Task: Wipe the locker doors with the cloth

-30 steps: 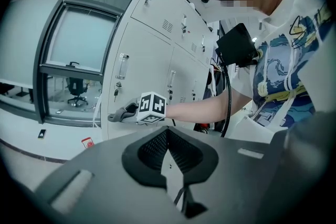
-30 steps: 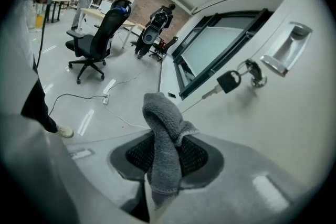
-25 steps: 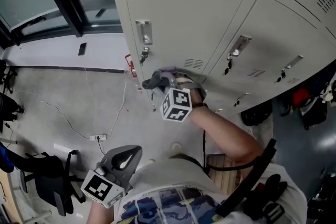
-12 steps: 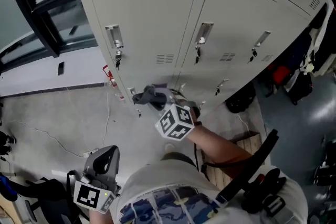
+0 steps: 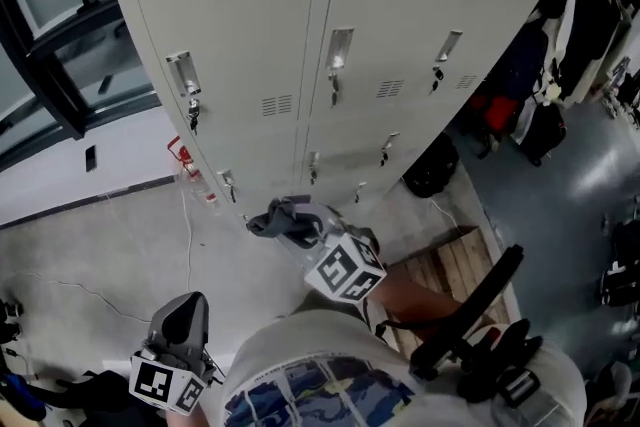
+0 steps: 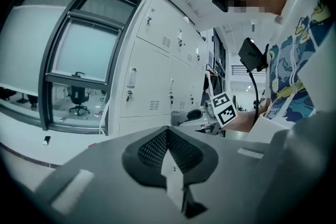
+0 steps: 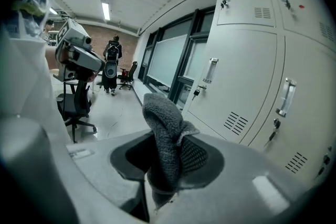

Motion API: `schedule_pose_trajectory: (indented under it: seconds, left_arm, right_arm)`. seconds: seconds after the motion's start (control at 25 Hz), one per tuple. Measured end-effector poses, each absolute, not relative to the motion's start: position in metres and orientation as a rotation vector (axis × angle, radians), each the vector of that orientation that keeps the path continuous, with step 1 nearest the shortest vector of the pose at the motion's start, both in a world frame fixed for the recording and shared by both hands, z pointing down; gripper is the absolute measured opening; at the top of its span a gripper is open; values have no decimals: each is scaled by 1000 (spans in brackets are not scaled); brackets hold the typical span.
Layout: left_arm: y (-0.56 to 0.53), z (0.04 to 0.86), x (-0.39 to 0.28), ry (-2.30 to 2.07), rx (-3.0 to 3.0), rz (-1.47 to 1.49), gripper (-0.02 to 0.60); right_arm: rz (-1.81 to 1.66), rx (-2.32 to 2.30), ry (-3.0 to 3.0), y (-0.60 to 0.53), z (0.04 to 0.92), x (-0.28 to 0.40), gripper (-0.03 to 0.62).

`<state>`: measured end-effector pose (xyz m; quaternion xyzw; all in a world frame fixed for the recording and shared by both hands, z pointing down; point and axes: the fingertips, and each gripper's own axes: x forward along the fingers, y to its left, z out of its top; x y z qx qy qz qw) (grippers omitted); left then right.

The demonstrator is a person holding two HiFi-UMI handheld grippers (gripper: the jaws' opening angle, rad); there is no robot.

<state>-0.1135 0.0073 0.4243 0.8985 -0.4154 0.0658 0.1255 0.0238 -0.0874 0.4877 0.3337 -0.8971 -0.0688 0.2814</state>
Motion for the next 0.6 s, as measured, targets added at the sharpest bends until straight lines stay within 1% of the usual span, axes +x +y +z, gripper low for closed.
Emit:
schedule_pose_trajectory:
  seconds: [0.6]
  left_arm:
    - [49, 454, -77, -817, 2740, 208, 2]
  right_arm:
    - [-143, 1031, -2336, 31, 465, 44, 112]
